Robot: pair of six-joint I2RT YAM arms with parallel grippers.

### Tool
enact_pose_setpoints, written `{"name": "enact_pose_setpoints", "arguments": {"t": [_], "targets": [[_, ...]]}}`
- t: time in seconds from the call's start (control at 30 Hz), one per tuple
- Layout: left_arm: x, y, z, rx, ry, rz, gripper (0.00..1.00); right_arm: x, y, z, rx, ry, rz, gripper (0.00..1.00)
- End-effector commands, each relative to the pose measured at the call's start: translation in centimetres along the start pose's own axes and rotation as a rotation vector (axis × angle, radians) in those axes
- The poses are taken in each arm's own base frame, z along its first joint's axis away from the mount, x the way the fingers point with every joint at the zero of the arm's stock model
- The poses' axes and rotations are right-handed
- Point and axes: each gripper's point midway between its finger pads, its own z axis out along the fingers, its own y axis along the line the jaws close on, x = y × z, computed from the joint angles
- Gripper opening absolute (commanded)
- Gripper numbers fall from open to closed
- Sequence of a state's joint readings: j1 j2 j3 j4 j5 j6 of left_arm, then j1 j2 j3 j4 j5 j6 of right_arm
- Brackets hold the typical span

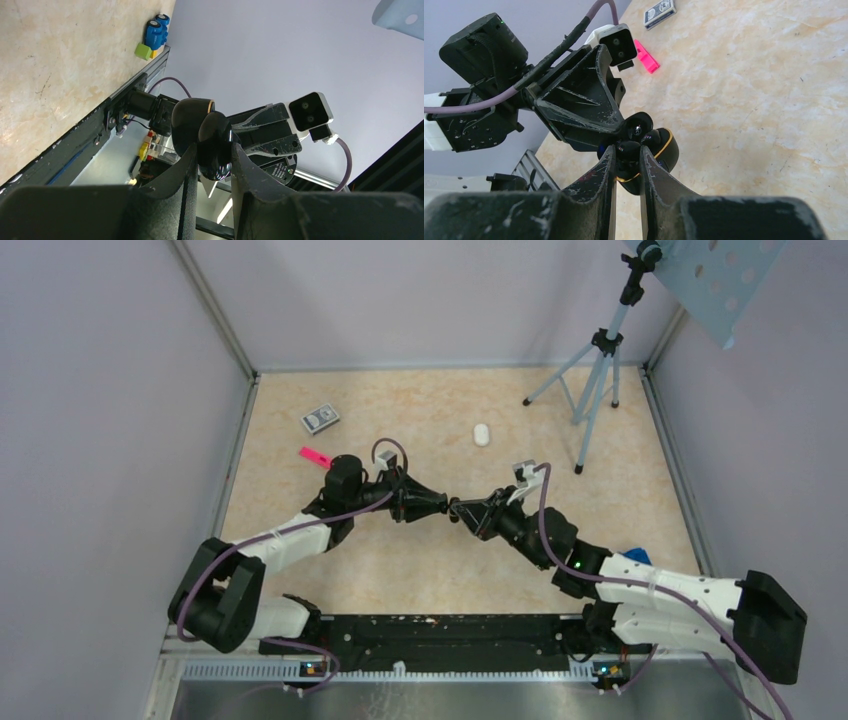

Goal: Insert the wireless bluetooth earbuds into the charging case
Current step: Insert the left earbud into the left side groove of the charging case.

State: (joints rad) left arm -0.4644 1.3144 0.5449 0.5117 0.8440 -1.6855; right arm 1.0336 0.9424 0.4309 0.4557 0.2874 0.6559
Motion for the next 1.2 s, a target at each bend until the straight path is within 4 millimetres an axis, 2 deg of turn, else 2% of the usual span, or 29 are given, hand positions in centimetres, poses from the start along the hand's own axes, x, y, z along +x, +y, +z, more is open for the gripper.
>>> {"name": "enact_pose_setpoints", "arguments": {"t": [0.0, 0.23, 0.57, 0.73, 0.93, 1.17], "targets": [[0.2, -2.3, -0.7, 0.082, -0.018, 0.069, 0.00, 1.4, -0.2, -0.5, -0.005, 0.041, -0.016, 0.02], [0.3, -2.6, -0.7, 0.087, -0.016, 0.077, 0.00, 1.7, 0.0, -0.3, -0.002, 0.055, -0.035, 0.03], [0.3, -2.5, -0.7, 0.085, -0.013, 0.080, 0.00, 1.0, 0.6, 0.0, 0.001, 0.055, -0.065, 0.15], [0.1, -2.5, -0.6, 0.078, -0.017, 0.078, 0.00, 0.7, 0.7, 0.0, 0.004, 0.044, -0.065, 0.17], [0.0, -2.3, -0.6, 0.071, -0.022, 0.085, 0.00, 0.4, 0.8, -0.1, 0.005, 0.039, -0.063, 0.29], [0.1, -2.4, -0.6, 0.067, -0.018, 0.109, 0.00, -1.1, 1.7, -0.4, -0.017, 0.003, -0.050, 0.33]]}}
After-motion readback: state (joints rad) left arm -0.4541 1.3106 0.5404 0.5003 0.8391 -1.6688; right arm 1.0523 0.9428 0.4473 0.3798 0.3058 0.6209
